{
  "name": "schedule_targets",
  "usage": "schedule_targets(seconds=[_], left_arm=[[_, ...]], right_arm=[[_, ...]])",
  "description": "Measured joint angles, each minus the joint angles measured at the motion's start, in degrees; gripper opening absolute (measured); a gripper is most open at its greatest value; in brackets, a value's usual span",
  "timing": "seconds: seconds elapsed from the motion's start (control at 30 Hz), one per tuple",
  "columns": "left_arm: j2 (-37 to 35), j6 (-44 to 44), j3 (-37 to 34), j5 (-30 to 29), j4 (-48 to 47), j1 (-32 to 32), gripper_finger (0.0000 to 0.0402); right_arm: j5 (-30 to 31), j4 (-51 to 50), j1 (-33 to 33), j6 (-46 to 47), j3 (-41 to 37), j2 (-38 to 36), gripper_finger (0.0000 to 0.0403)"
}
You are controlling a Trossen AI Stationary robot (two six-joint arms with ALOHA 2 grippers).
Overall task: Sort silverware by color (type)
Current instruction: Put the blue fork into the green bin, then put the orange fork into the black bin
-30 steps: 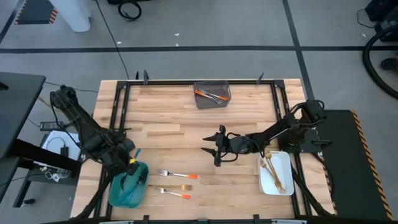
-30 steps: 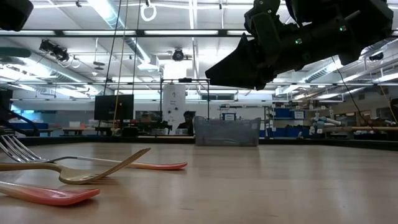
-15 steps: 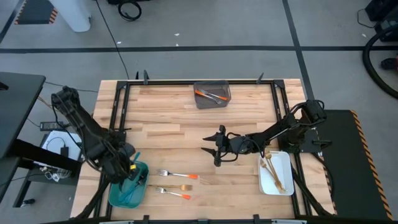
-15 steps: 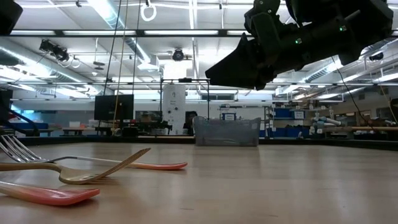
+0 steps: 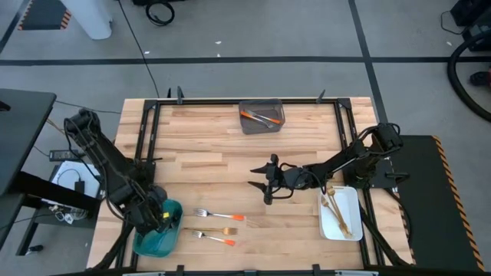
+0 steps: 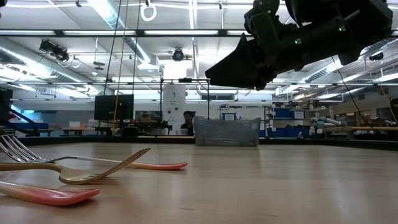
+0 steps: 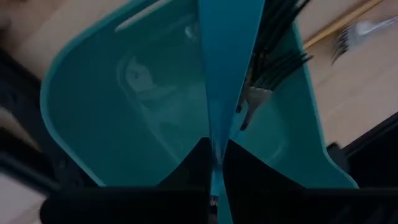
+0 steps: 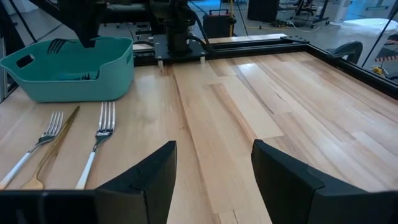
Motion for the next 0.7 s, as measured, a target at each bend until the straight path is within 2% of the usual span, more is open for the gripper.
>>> schedule_targets(seconds=[0.23,0.7], left_arm=[[2.4,0.2,0.0,0.7,0.7,-0.4,0.0037],[2.5,-0.1,0.0,0.0,0.7,-0.2,0.0089]], right_arm=[[0.0,0.0,0.0,0.2,0.0,0.0,0.0213],[-0.1,0.0,0.0,0.1,0.0,0.0,0.0213]])
